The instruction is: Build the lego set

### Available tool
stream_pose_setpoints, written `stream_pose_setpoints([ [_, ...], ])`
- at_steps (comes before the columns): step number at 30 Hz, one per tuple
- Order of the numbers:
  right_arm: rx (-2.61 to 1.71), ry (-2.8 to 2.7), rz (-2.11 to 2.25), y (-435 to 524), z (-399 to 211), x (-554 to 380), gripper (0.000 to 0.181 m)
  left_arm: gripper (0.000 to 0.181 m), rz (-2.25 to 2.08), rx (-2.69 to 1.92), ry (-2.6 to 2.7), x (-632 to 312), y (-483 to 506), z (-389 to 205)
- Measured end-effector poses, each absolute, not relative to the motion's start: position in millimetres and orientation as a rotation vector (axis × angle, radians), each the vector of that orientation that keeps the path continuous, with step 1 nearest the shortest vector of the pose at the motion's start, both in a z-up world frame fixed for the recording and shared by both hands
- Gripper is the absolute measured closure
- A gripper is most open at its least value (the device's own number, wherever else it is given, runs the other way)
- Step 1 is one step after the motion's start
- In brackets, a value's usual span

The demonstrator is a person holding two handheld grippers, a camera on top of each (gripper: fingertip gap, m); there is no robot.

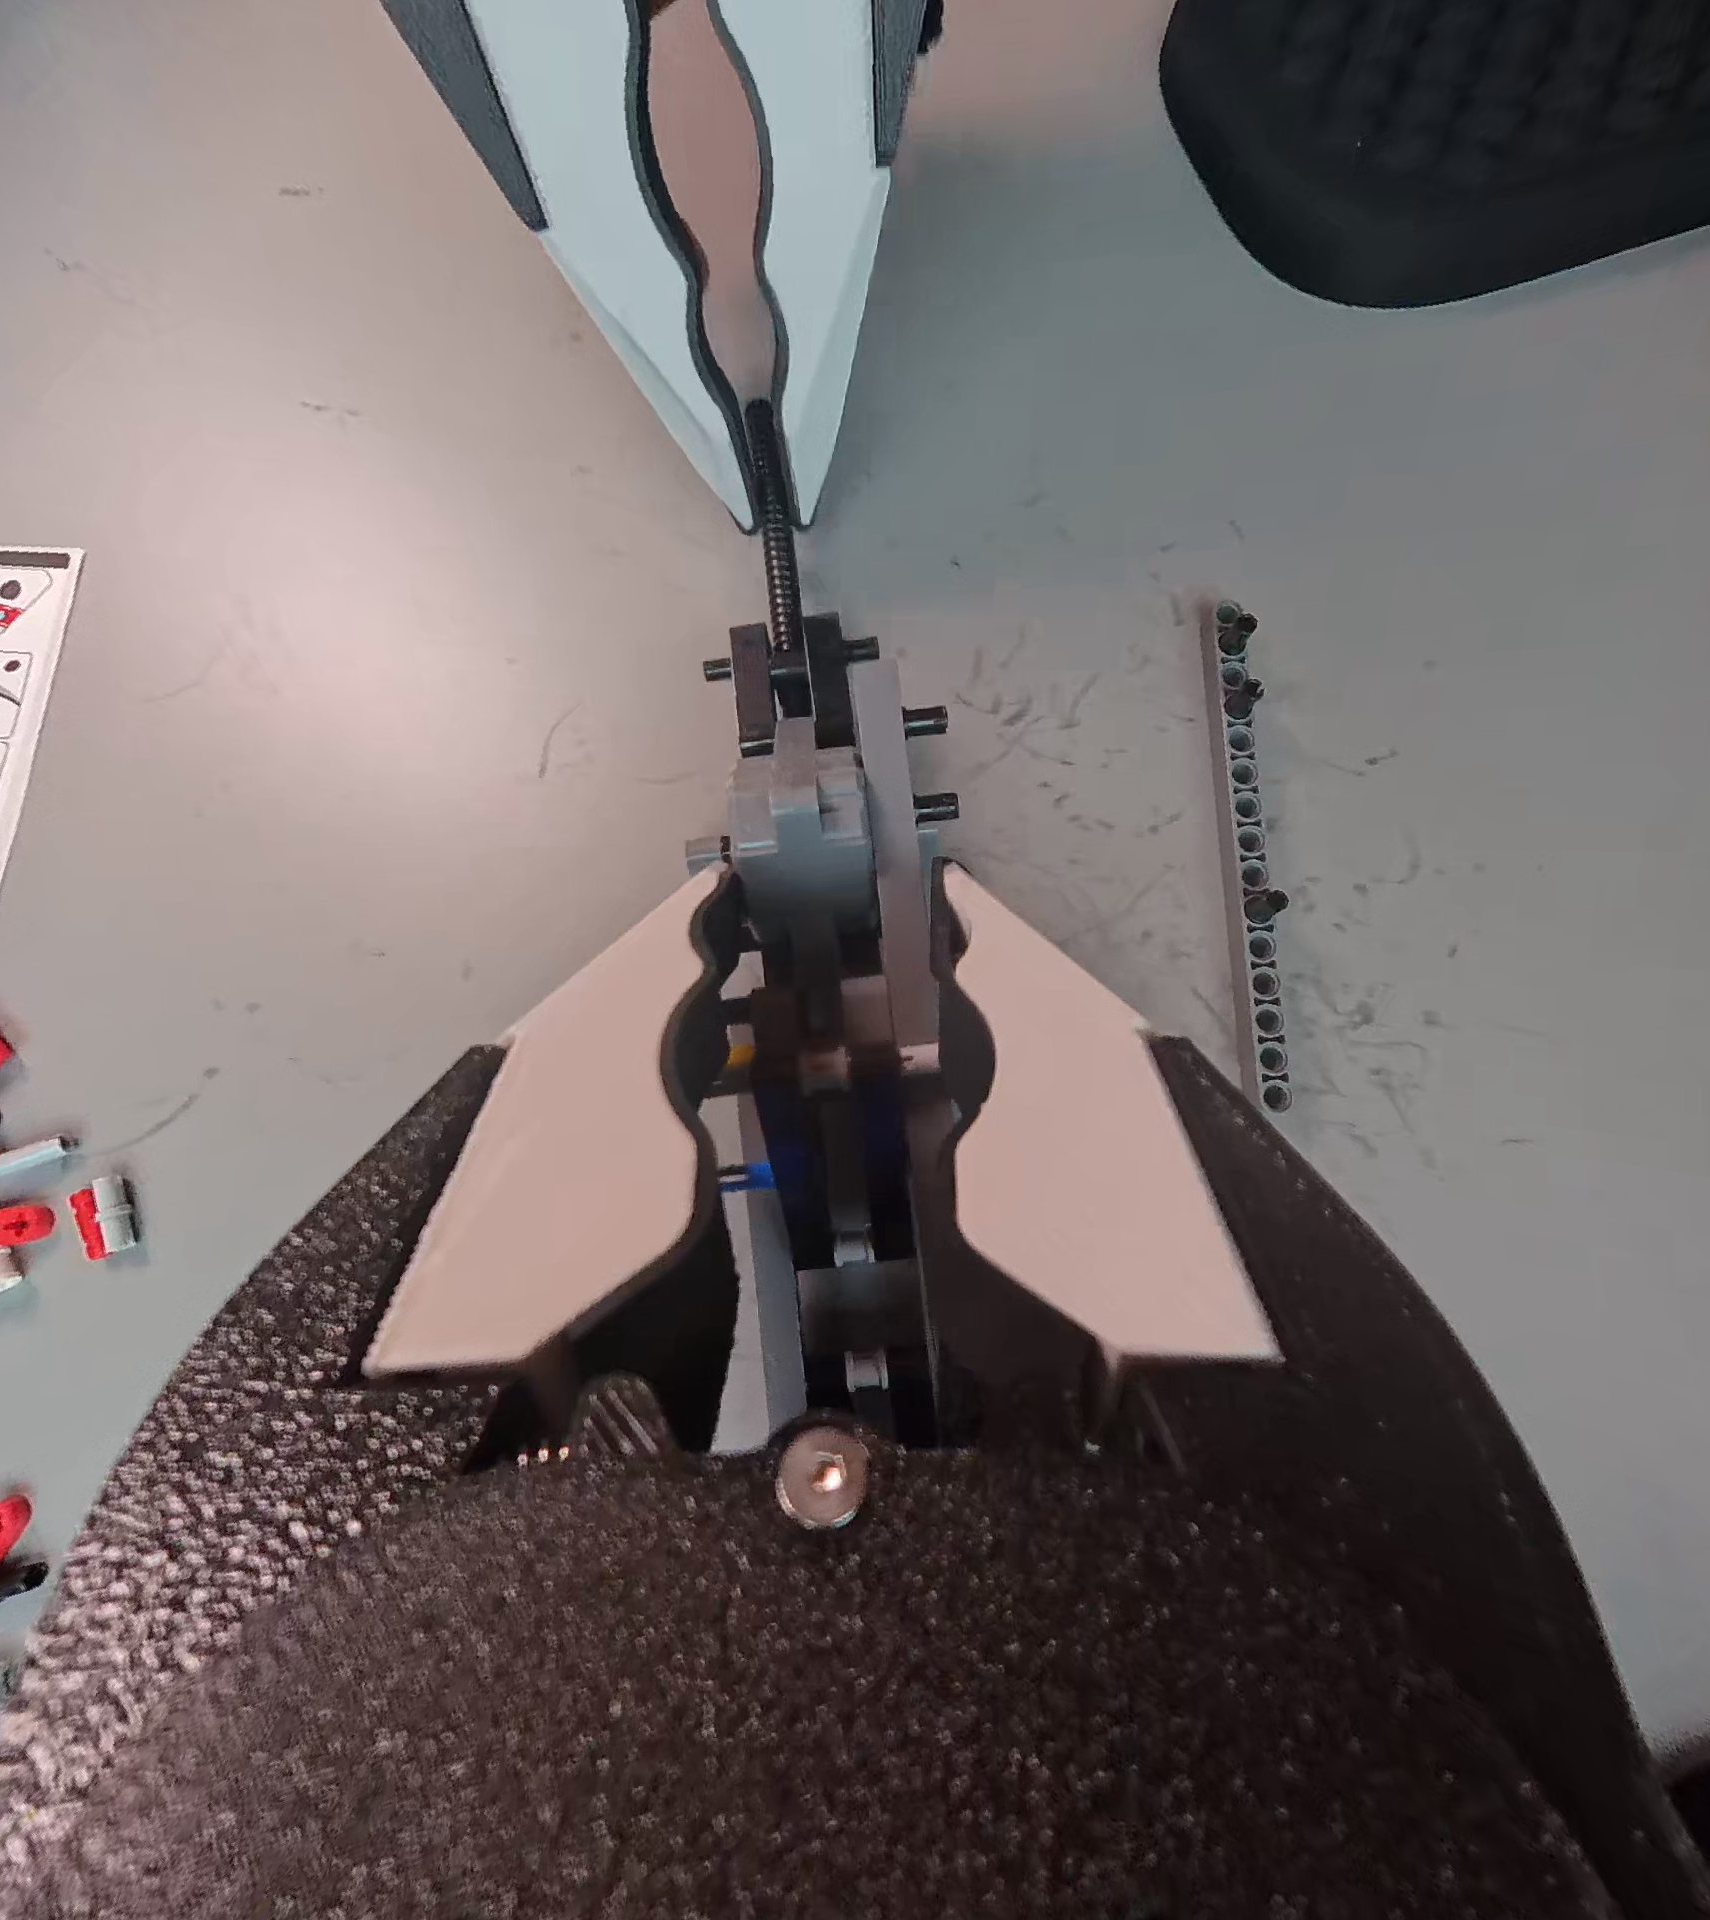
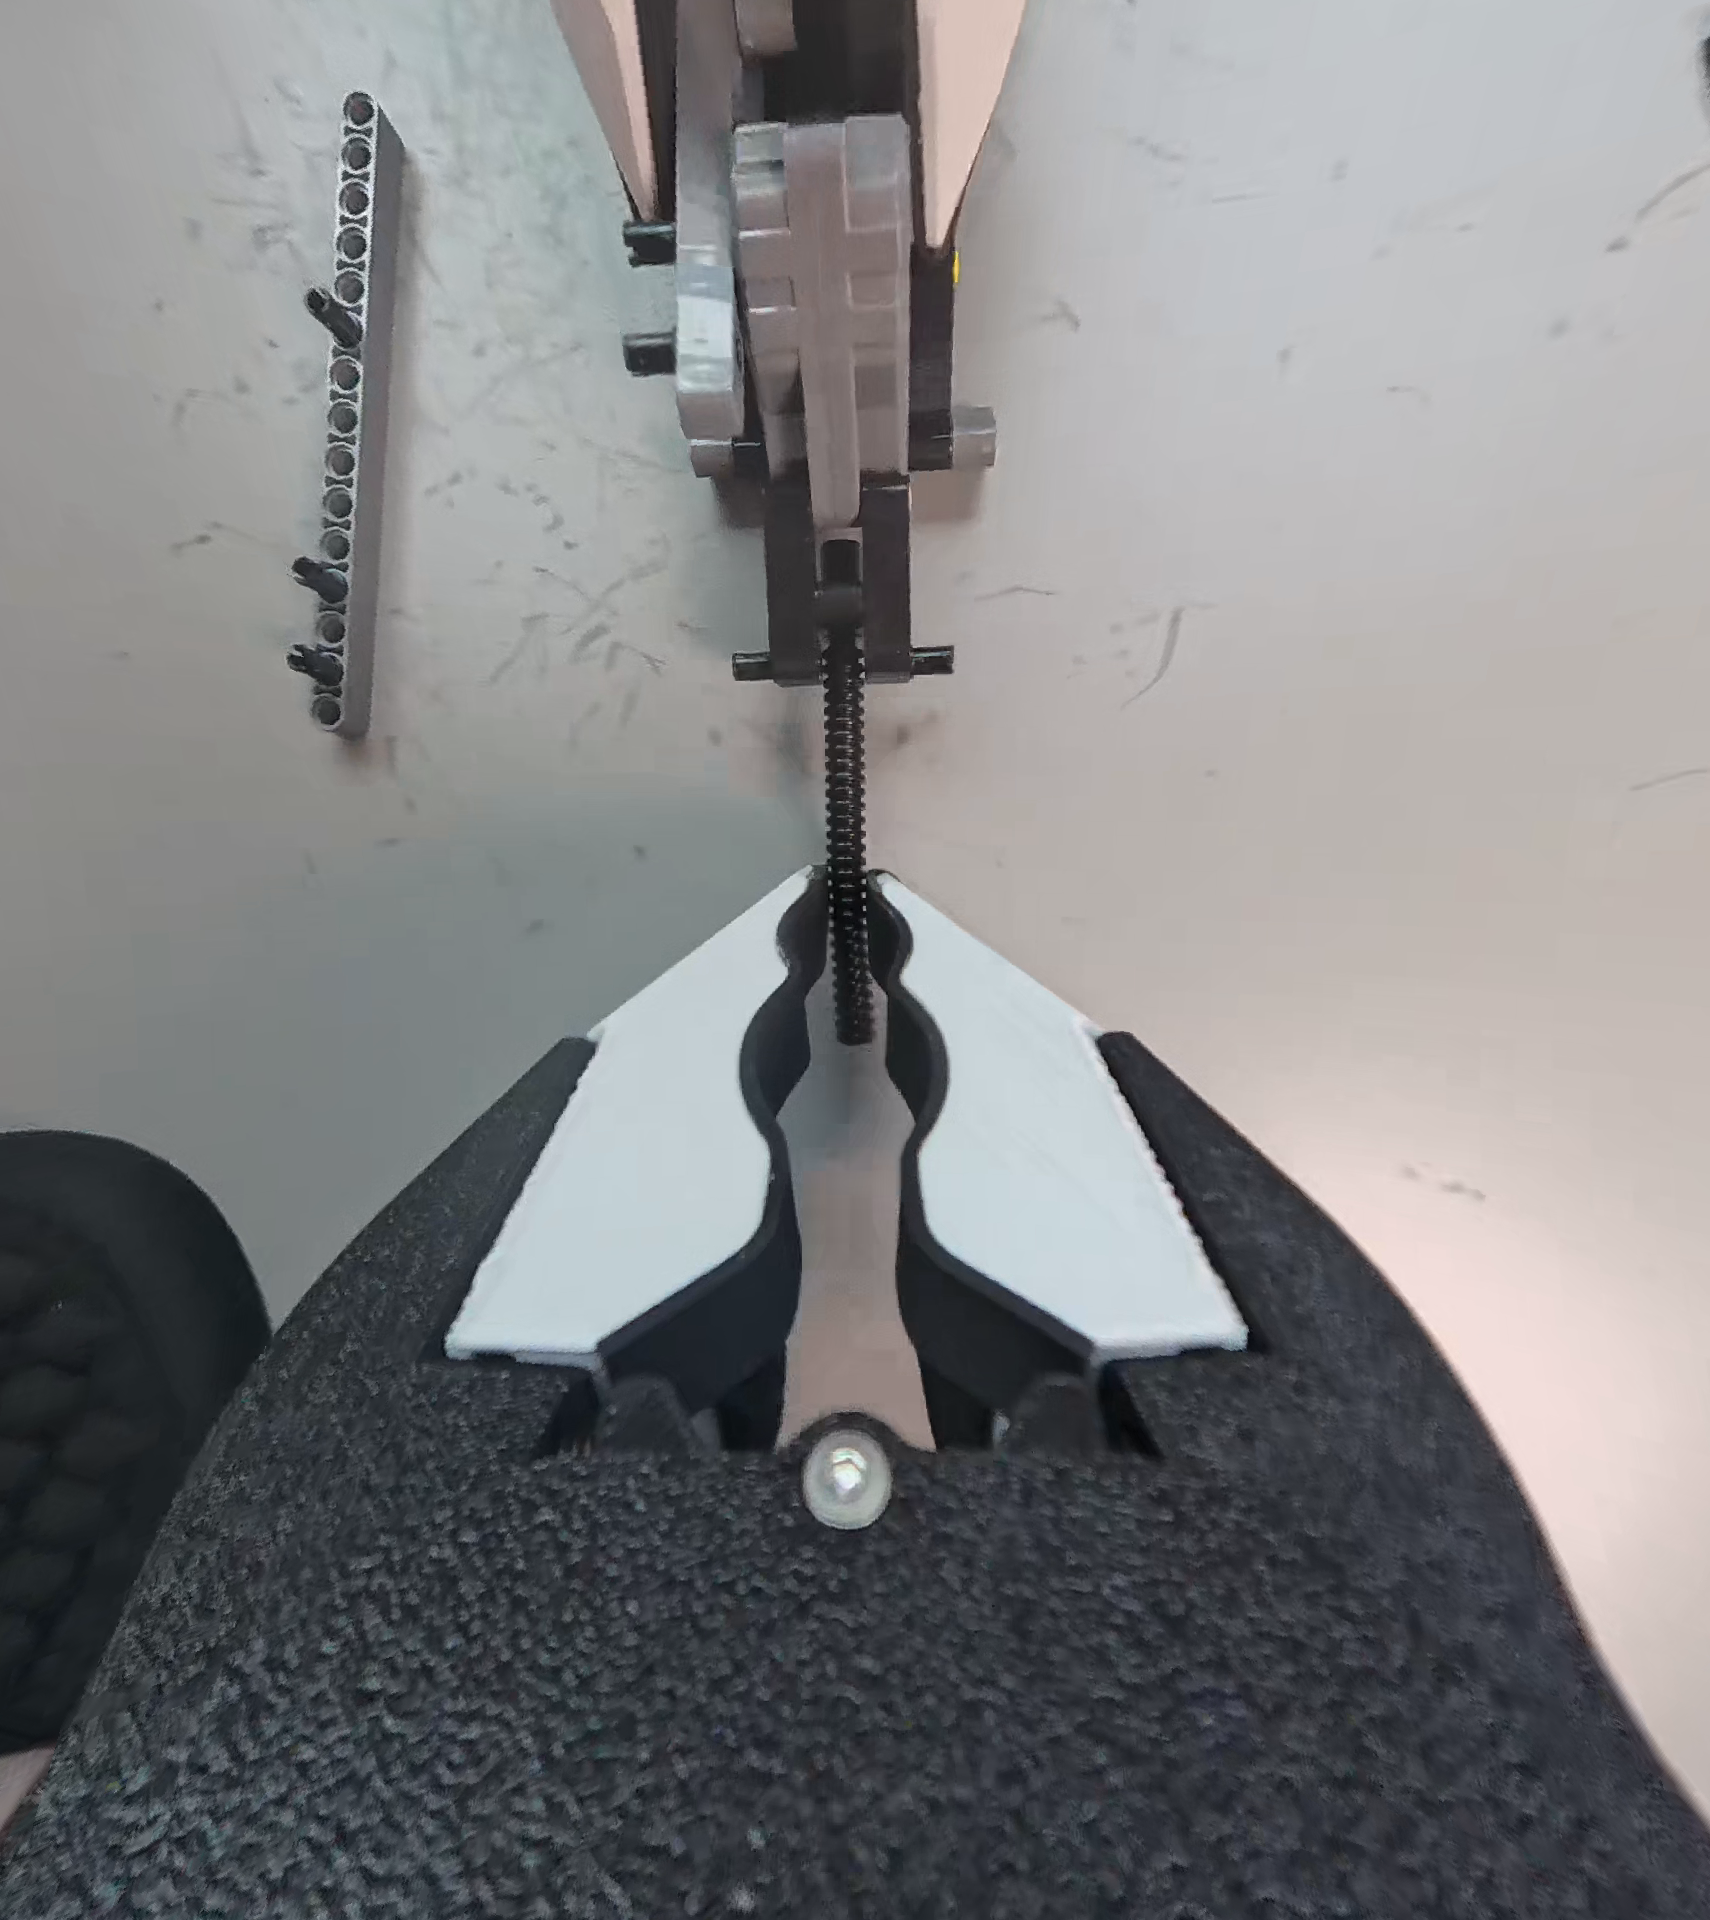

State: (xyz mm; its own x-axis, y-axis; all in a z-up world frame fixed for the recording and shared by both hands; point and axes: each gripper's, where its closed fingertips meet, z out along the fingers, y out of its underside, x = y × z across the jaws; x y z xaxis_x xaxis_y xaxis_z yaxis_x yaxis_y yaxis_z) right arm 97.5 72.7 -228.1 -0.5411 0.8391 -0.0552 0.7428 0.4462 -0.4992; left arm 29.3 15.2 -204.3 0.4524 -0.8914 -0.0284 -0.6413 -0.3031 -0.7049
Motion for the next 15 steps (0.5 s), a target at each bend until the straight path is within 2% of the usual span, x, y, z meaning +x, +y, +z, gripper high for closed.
stream_pose_setpoints([
  [6, -1.282, -2.462, 0.665, 71.8, -169.0, 79.5, 0.175, 0.142, -0.46, -2.055, 1.267, 30.6, 20.5, -204.9],
  [15, -1.168, -2.359, 0.76, 37.1, -148.7, 28.6, 0.175, 0.141, -0.416, -2.06, 1.243, 33.8, 24.4, -208.3],
])
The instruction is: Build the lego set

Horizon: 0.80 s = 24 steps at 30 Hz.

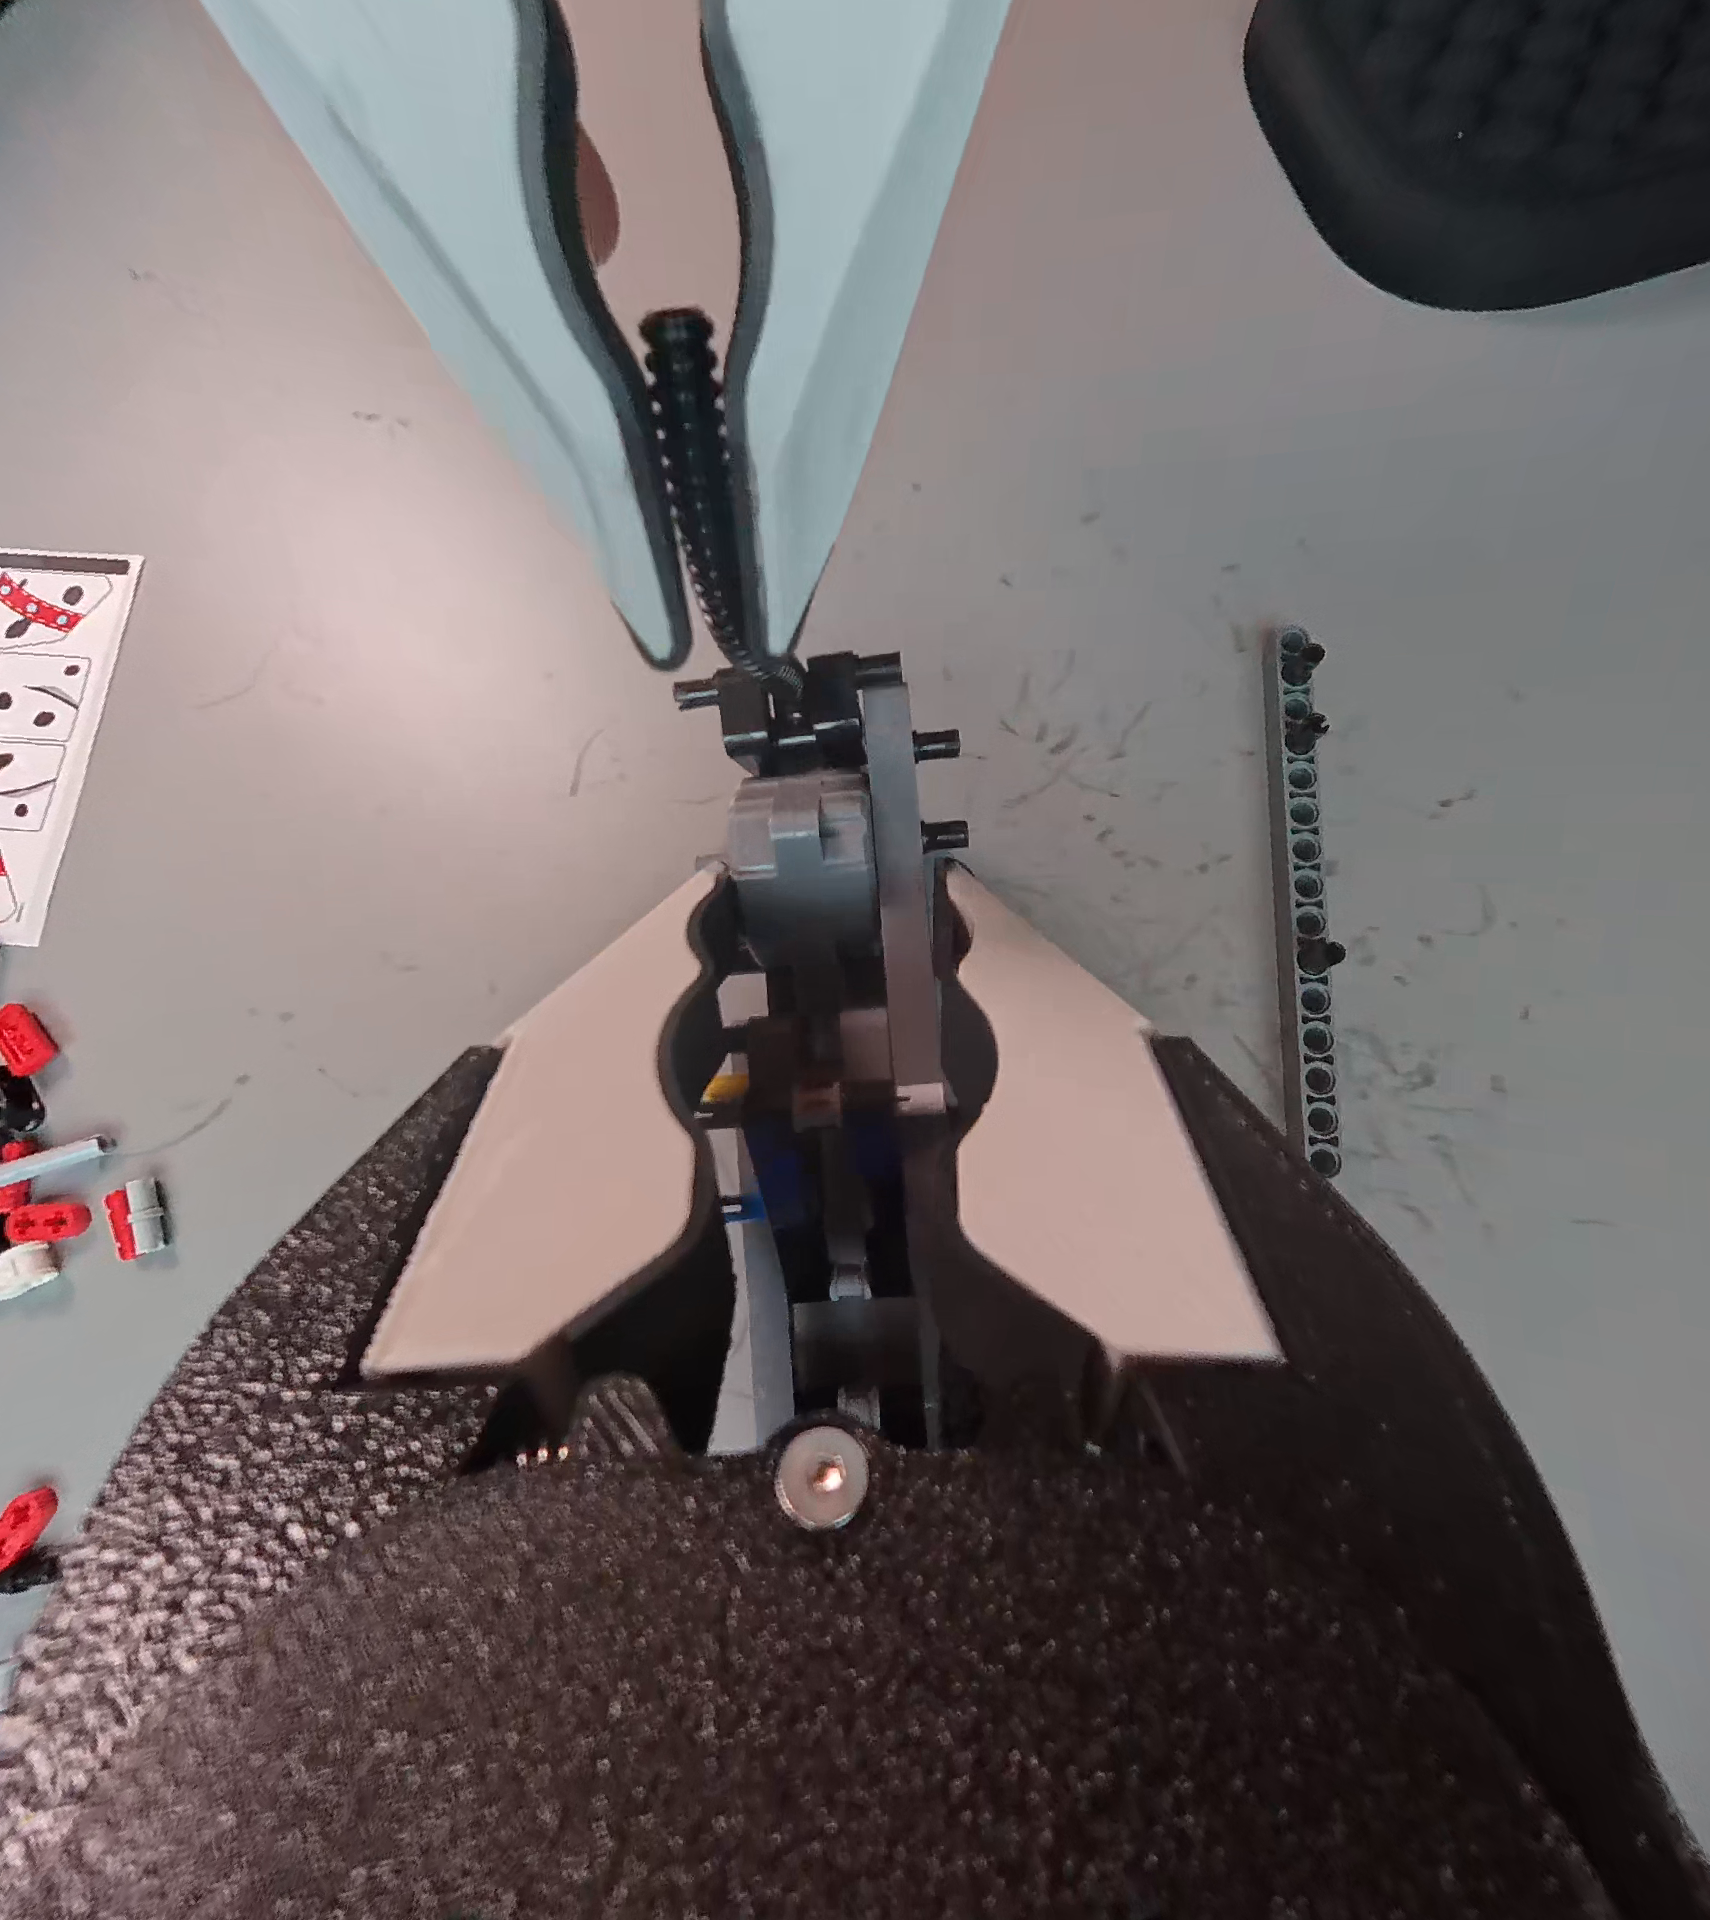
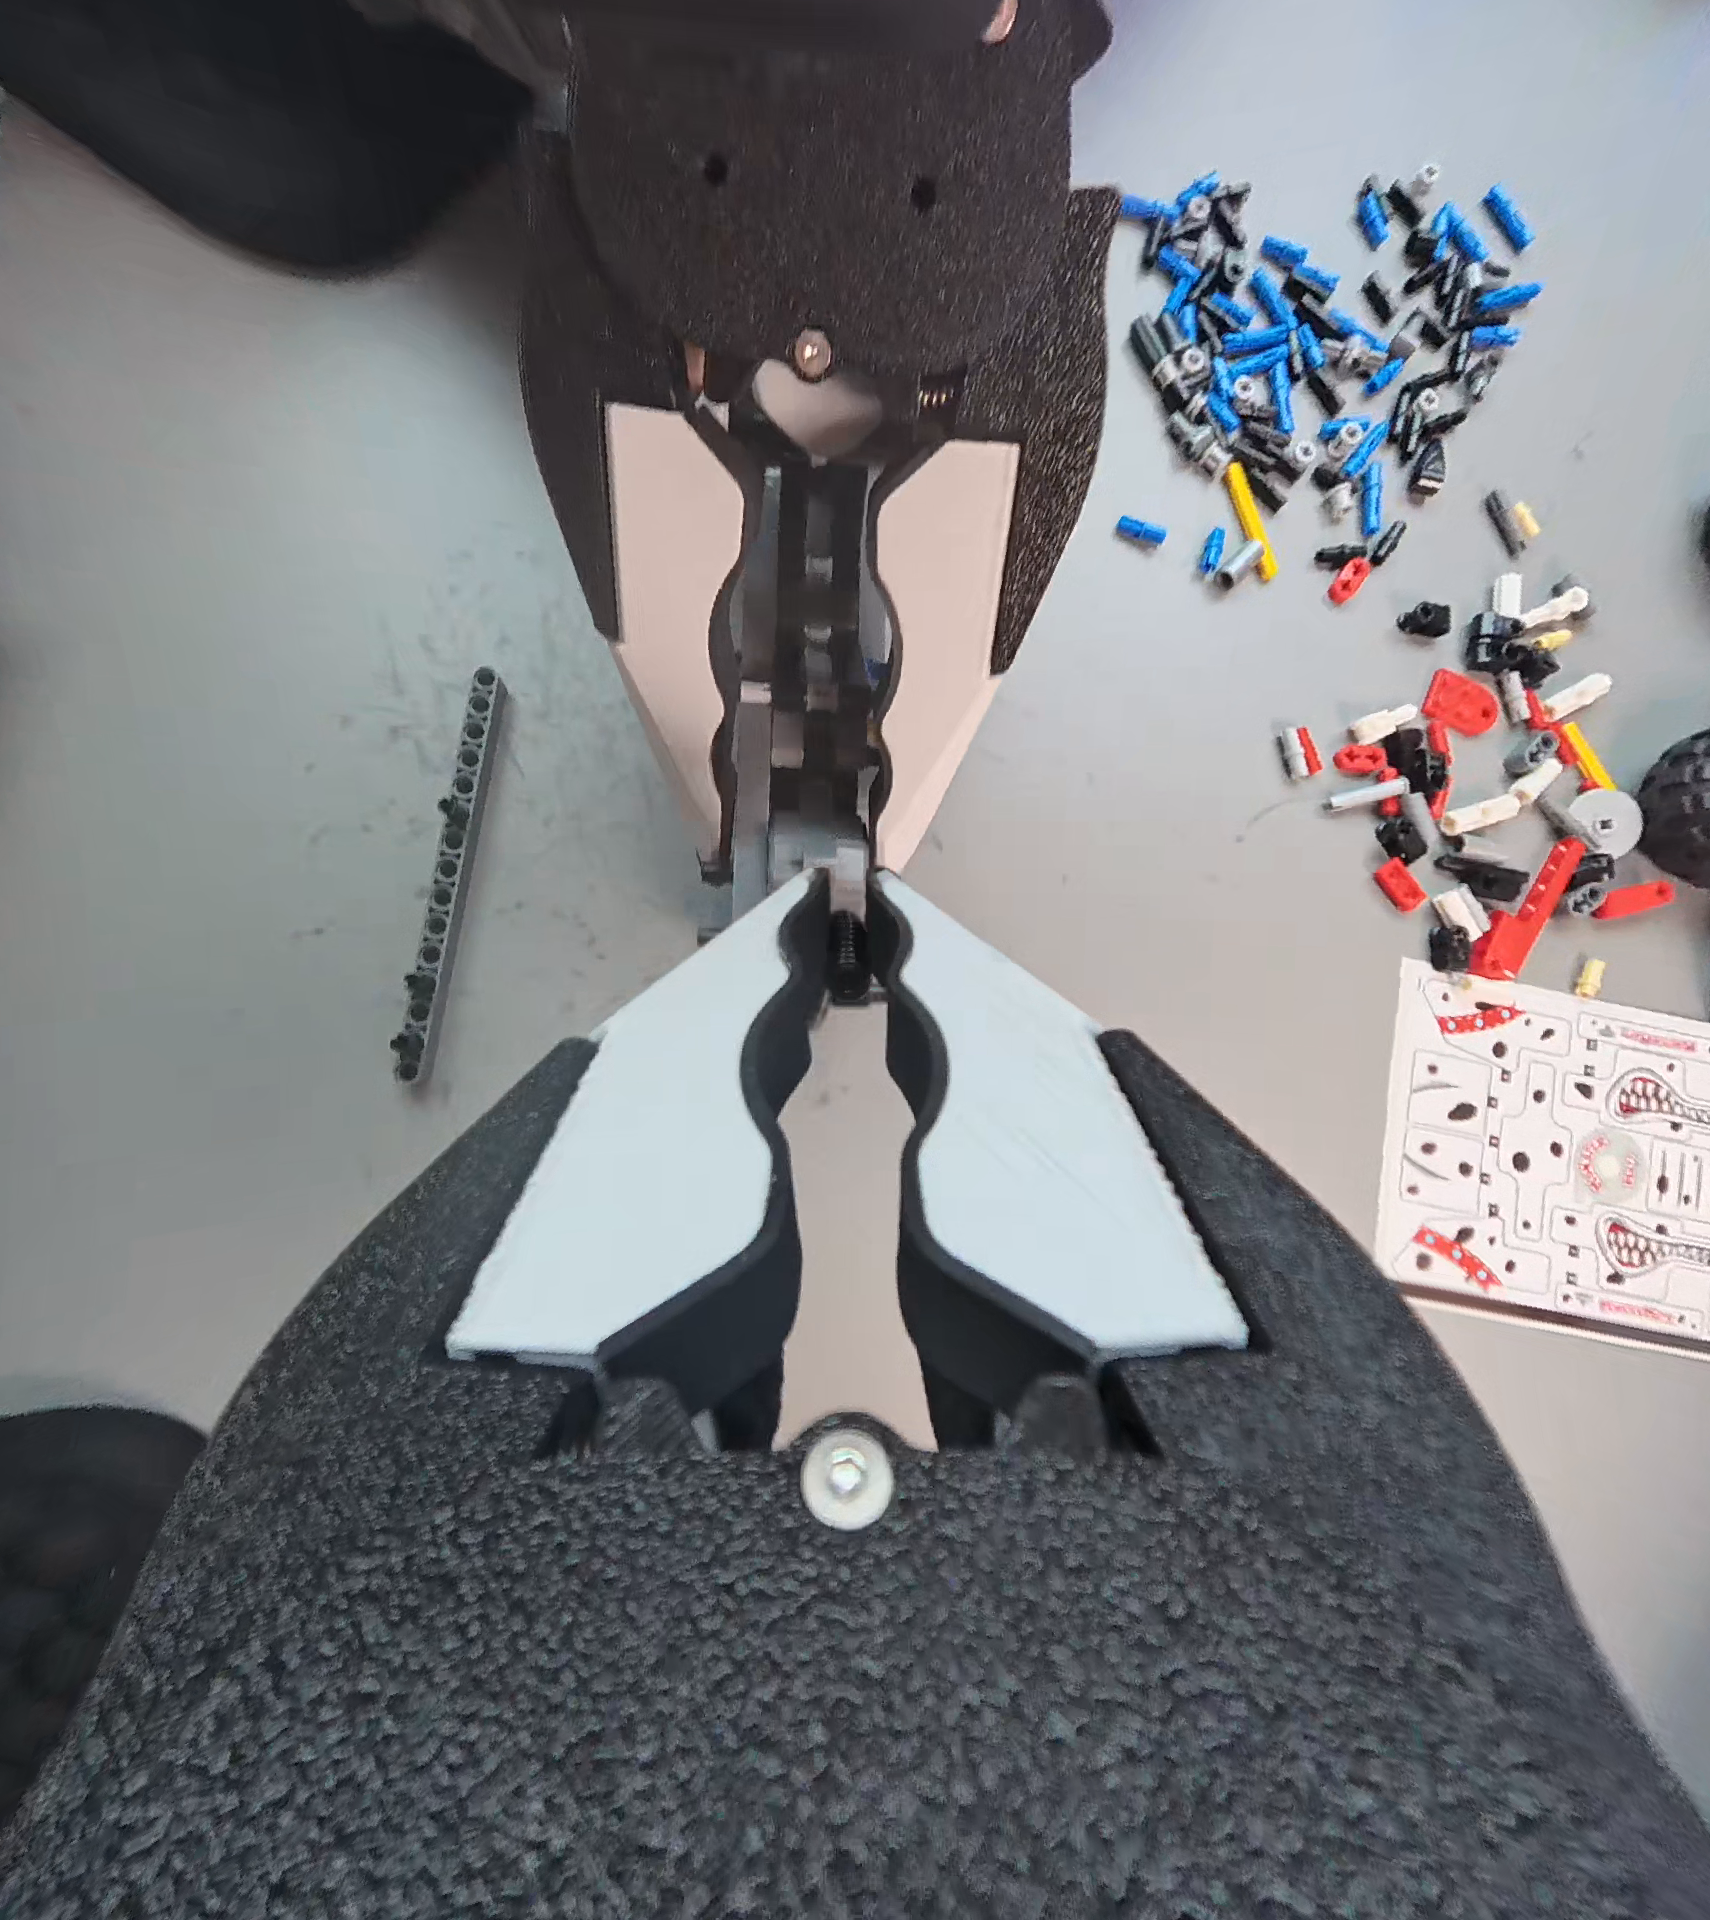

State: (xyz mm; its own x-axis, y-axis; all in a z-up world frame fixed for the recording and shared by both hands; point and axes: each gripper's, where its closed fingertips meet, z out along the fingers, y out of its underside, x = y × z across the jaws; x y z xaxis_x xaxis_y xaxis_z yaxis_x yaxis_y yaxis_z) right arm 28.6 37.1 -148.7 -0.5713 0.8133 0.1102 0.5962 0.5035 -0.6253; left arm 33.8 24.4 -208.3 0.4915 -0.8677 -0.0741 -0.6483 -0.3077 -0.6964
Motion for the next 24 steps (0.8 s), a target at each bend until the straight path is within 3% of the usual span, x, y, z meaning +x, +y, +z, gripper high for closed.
stream_pose_setpoints([
  [8, -1.151, -2.209, 0.858, 26.6, -144.3, 10.1, 0.175, 0.14, -0.412, -2.054, 1.217, 34.2, 26.4, -208.7],
  [12, -1.19, -1.956, 1.049, 41.1, -114.8, 19.7, 0.154, 0.14, -0.41, -2.054, 1.213, 33.0, 25.4, -209.9],
  [15, -1.264, -1.786, 1.208, 58.6, -103.8, 42.3, 0.15, 0.139, -0.407, -2.051, 1.222, 33.3, 25.3, -211.3],
  [20, -1.479, -1.786, 1.213, 84.6, -158.0, 96.4, 0.148, 0.138, -0.369, -2.048, 1.241, 32.9, 26.0, -213.7],
  [24, -1.561, -1.966, 0.96, 90.3, -215.8, 121.4, 0.145, 0.137, -0.37, -2.036, 1.265, 34.2, 25.7, -214.4],
])
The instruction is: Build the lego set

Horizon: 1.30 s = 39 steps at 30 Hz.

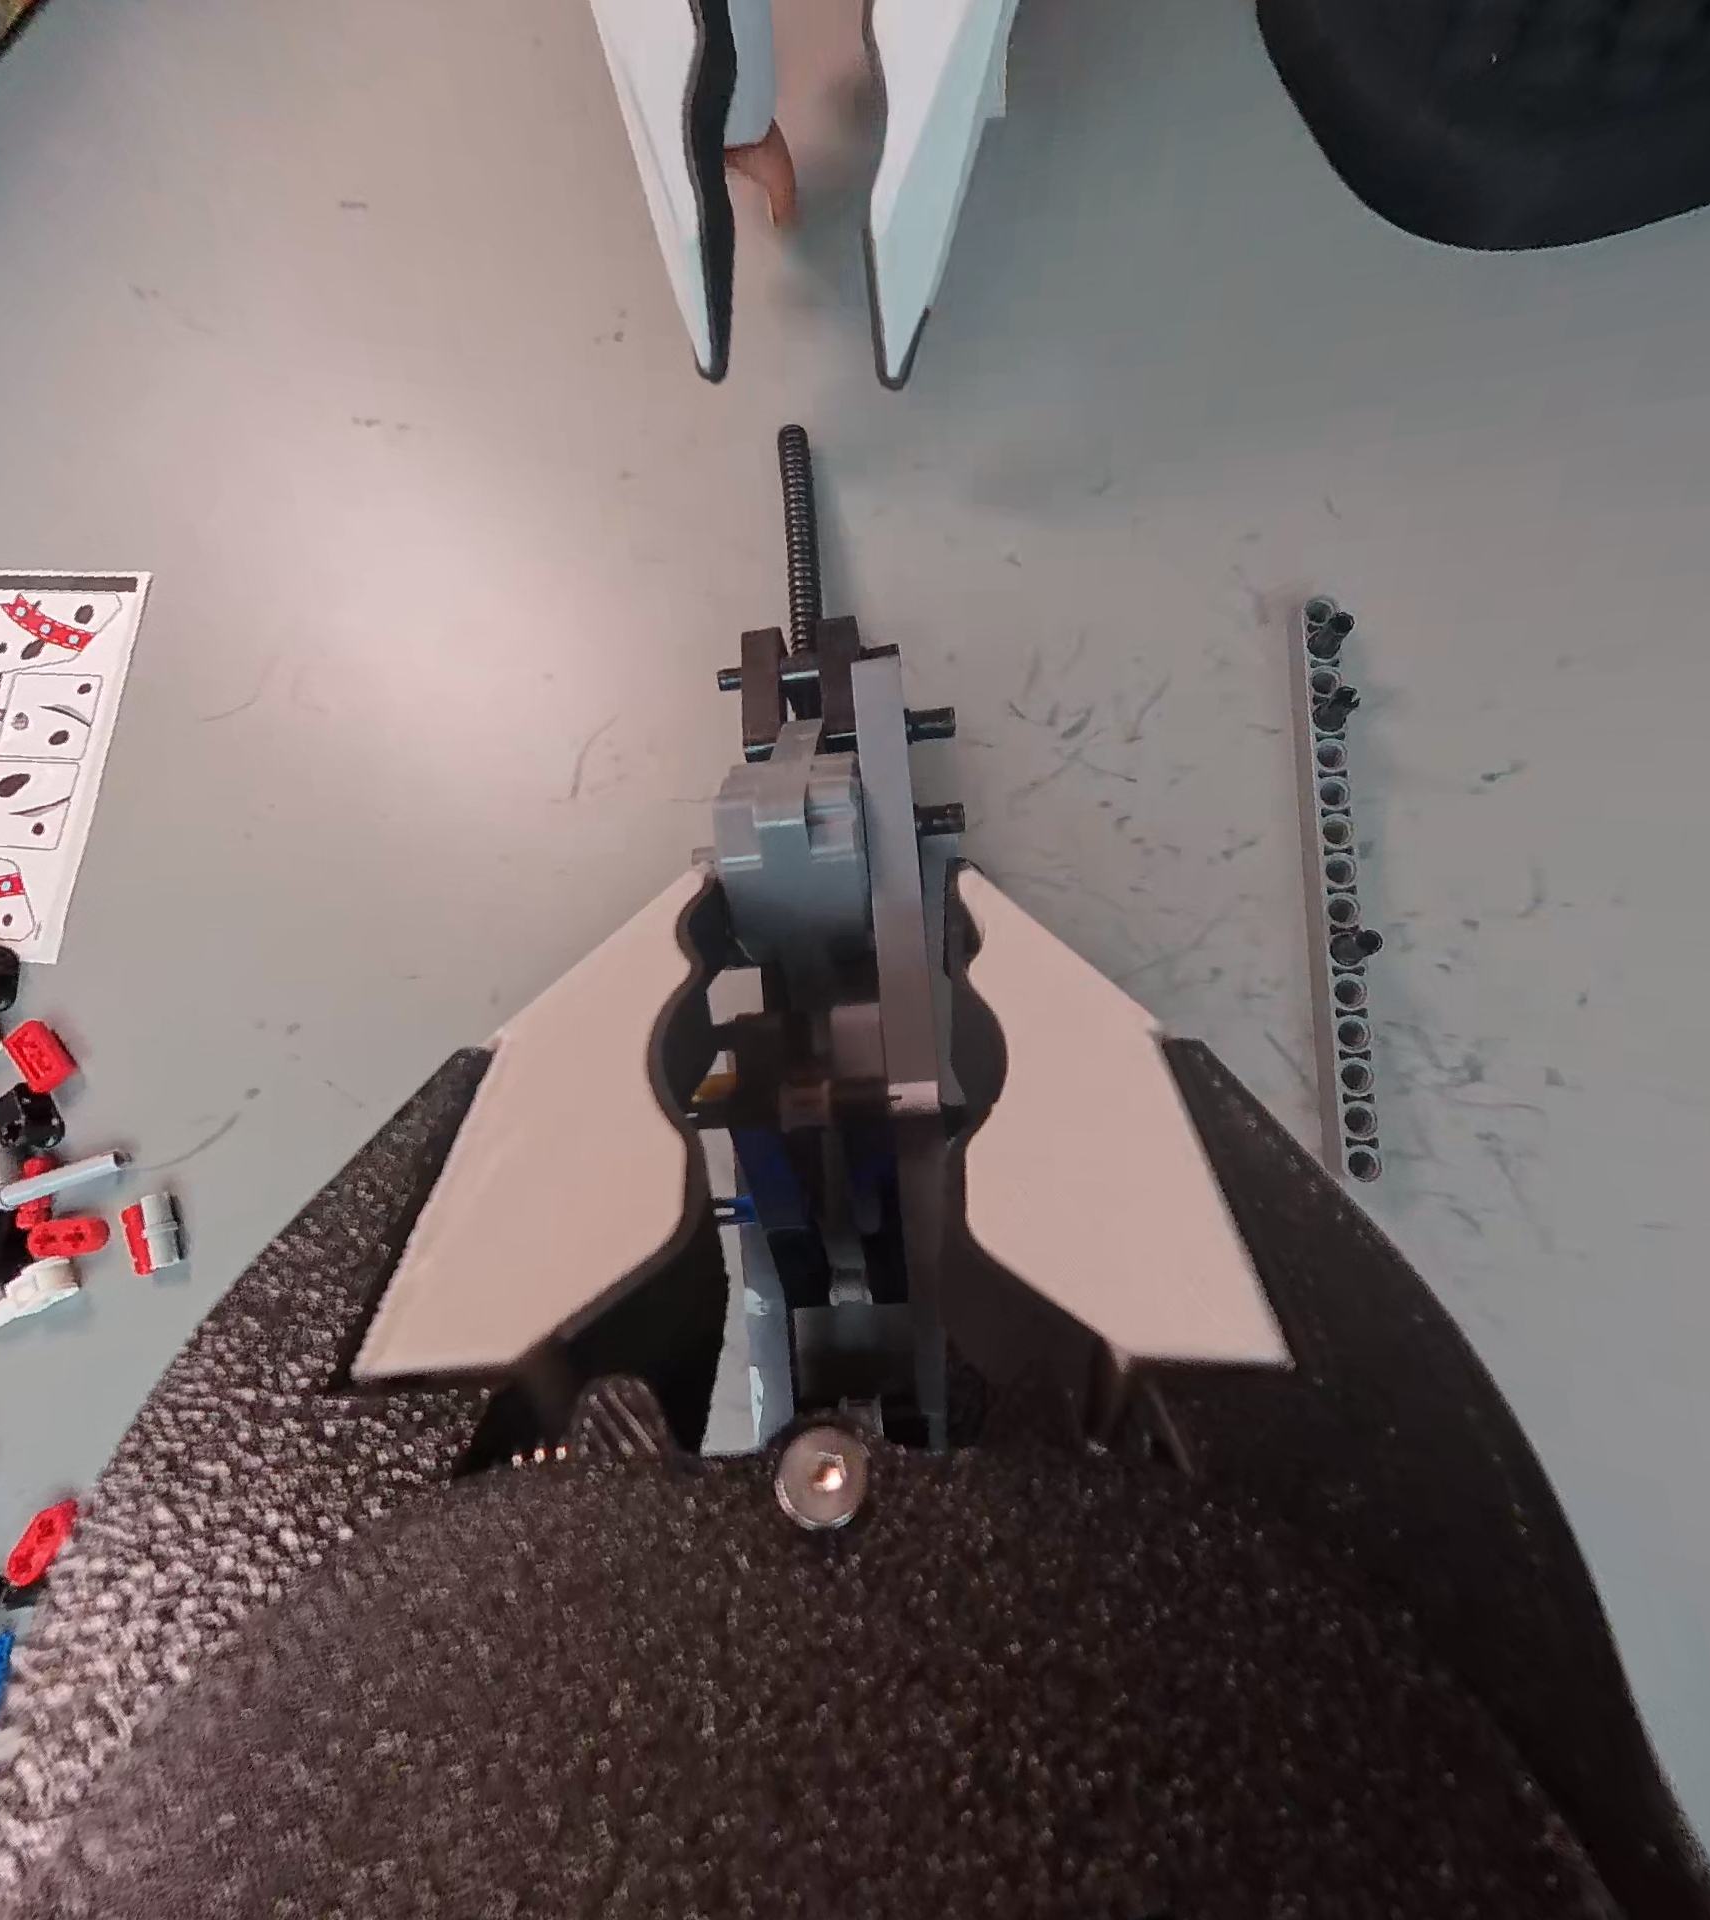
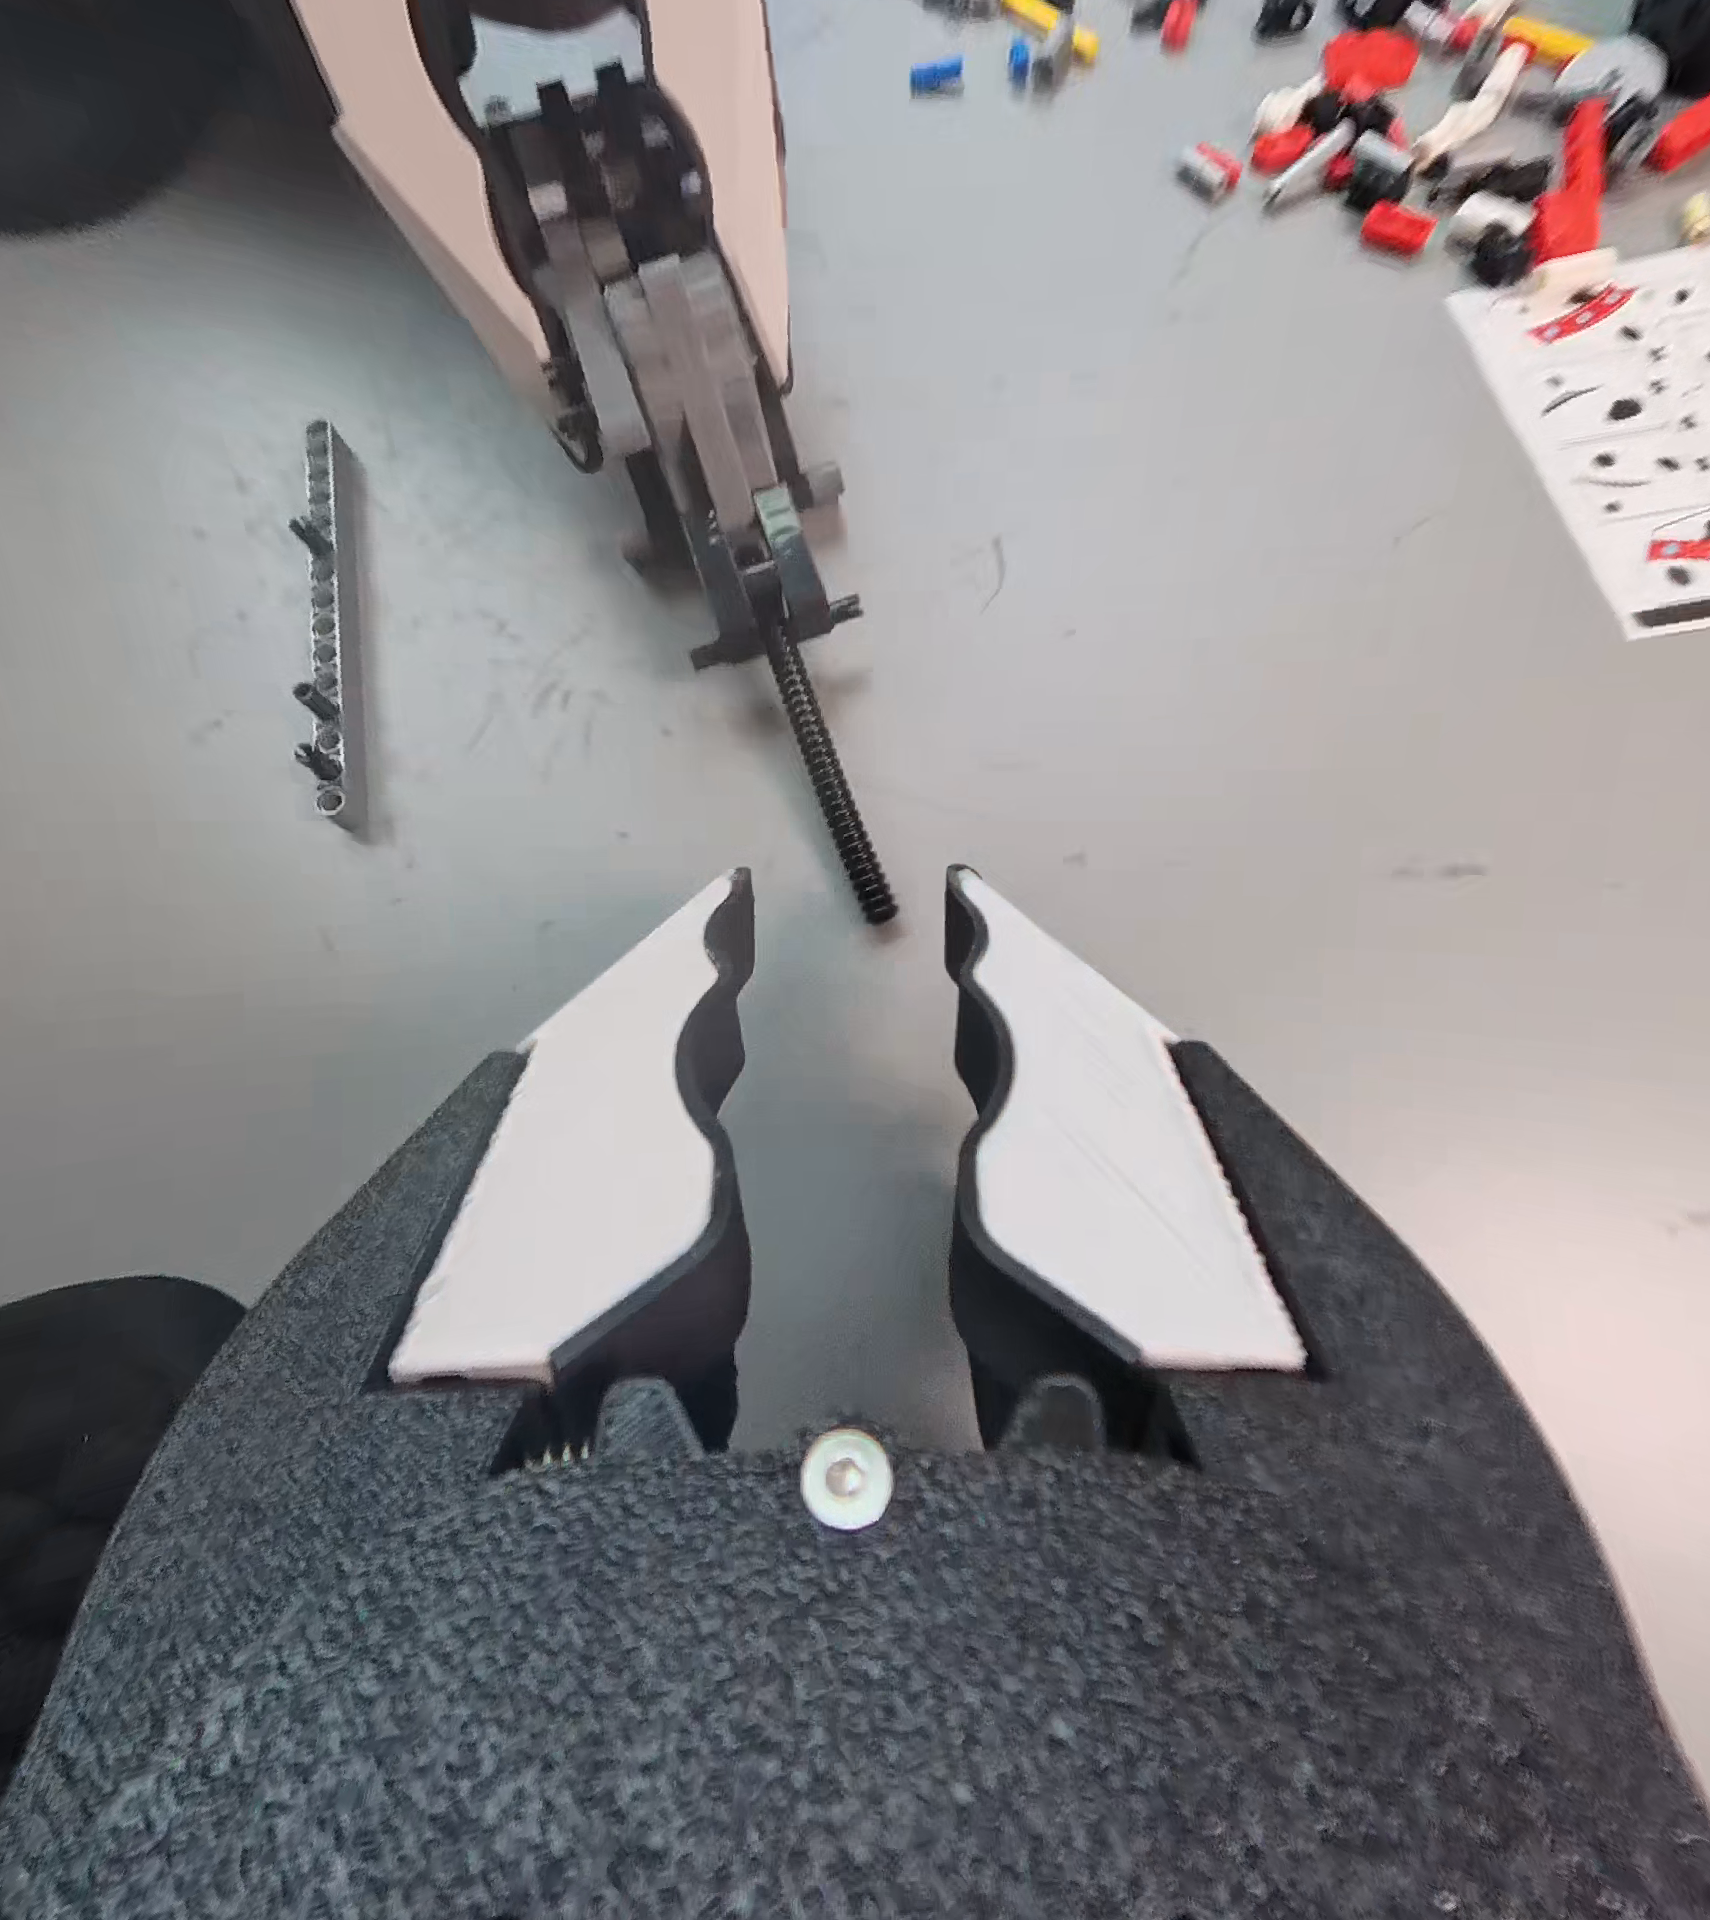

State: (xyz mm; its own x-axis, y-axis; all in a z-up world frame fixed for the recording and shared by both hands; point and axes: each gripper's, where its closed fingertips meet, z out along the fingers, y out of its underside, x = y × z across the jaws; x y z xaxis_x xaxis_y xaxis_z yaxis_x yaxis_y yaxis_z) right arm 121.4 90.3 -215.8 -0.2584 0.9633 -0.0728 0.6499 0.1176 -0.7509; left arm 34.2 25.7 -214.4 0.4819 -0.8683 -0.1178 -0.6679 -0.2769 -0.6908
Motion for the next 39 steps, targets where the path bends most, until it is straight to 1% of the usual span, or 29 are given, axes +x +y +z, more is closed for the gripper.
stream_pose_setpoints([
  [2, -1.576, -2.026, 0.926, 86.8, -226.1, 120.7, 0.147, 0.137, -0.371, -2.03, 1.274, 35.1, 26.0, -214.6],
  [5, -1.548, -2.149, 0.79, 89.2, -234.6, 114.9, 0.163, 0.137, -0.381, -2.021, 1.281, 36.7, 25.2, -214.2],
  [8, -1.506, -2.279, 0.729, 83.7, -236.0, 106.5, 0.165, 0.137, -0.39, -2.011, 1.287, 38.9, 24.2, -214.1],
  [9, -1.496, -2.319, 0.704, 83.5, -236.2, 105.4, 0.166, 0.137, -0.39, -2.009, 1.291, 39.4, 24.0, -214.2],
  [10, -1.478, -2.356, 0.689, 82.5, -236.5, 104.9, 0.172, 0.137, -0.39, -2.01, 1.293, 39.6, 23.9, -214.4],
  [12, -1.449, -2.409, 0.674, 80.1, -236.3, 104.6, 0.174, 0.137, -0.384, -2.02, 1.289, 38.6, 24.4, -215.8],
  [15, -1.42, -2.421, 0.724, 72.4, -229.3, 104.1, 0.175, 0.137, -0.355, -2.023, 1.29, 34.9, 25.0, -217.2],
  [20, -1.345, -2.211, 0.942, 67.1, -177.8, 89.1, 0.175, 0.137, -0.338, -2.017, 1.294, 33.2, 25.5, -217.4],
  [25, -1.267, -2.078, 1.042, 54.2, -153.1, 63.9, 0.174, 0.137, -0.338, -2.024, 1.296, 34.2, 27.0, -217.9],
  [28, -1.23, -2.036, 1.062, 45.1, -147.7, 46.2, 0.174, 0.136, -0.333, -2.023, 1.291, 34.3, 27.3, -217.9],
  [31, -1.211, -2.01, 1.067, 38.7, -144.8, 31.5, 0.174, 0.131, -0.355, -2.022, 1.284, 35.0, 26.1, -217.2],
  [37, -1.194, -2.024, 1.064, 29.0, -145.5, 19.3, 0.174, 0.129, -0.393, -2.016, 1.273, 36.3, 24.8, -215.1],
  [39, -1.192, -2.022, 1.079, 26.6, -145.7, 18.4, 0.174, 0.124, -0.413, -2.017, 1.274, 36.4, 23.6, -214.7],
])
